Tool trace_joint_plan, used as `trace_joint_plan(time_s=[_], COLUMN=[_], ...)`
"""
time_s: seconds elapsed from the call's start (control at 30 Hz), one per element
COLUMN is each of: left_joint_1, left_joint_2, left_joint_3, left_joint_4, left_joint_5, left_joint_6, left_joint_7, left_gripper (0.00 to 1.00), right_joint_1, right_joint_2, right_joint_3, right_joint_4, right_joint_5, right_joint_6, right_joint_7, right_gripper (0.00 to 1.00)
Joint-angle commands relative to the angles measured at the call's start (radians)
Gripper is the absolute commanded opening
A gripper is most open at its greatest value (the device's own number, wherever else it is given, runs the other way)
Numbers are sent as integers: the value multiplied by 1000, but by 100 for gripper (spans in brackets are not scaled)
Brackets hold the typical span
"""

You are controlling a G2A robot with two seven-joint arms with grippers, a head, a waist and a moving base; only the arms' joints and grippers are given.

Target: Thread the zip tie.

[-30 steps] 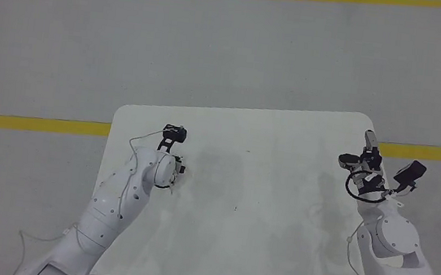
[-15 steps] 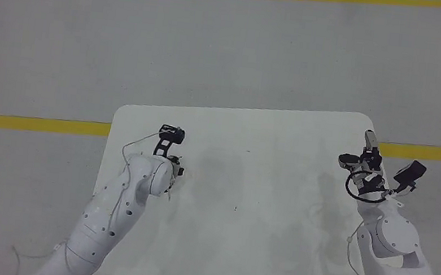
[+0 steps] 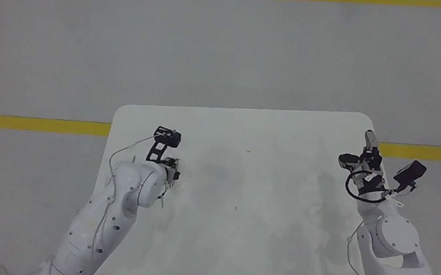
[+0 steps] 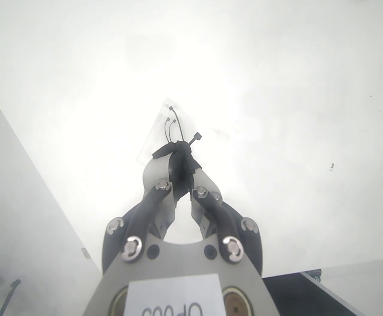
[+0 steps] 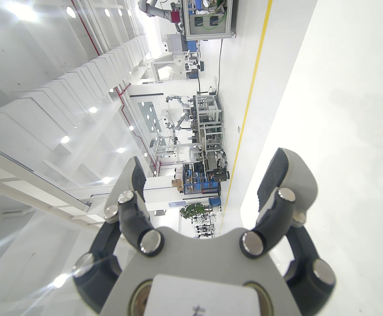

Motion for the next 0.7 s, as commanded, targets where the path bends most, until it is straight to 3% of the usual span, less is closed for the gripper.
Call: trace_joint_plan(time_s=[0.0,0.27,0.37,0.5,0.6,0.67], left_joint_1=[11,15,13,-13,-52,-82], left_joint_2=[4,6,5,20,32,42], left_joint_3=[-9,-11,-56,-145,-200,-219], left_joint_4=[-25,-30,-11,17,79,132], left_joint_5=[-6,4,-132,-258,-376,-470], left_joint_6=[-38,-43,-65,-191,-347,-499], left_joint_7=[-11,-14,28,-32,-85,-141], left_gripper=[0,0,0,0,0,0], right_joint_1=[0,0,0,0,0,0], right_joint_2=[0,0,0,0,0,0], right_joint_3=[0,0,0,0,0,0], right_joint_4=[0,0,0,0,0,0], right_joint_5=[0,0,0,0,0,0], right_joint_6=[0,0,0,0,0,0], right_joint_7=[0,0,0,0,0,0], right_gripper=[100,100,100,100,100,100])
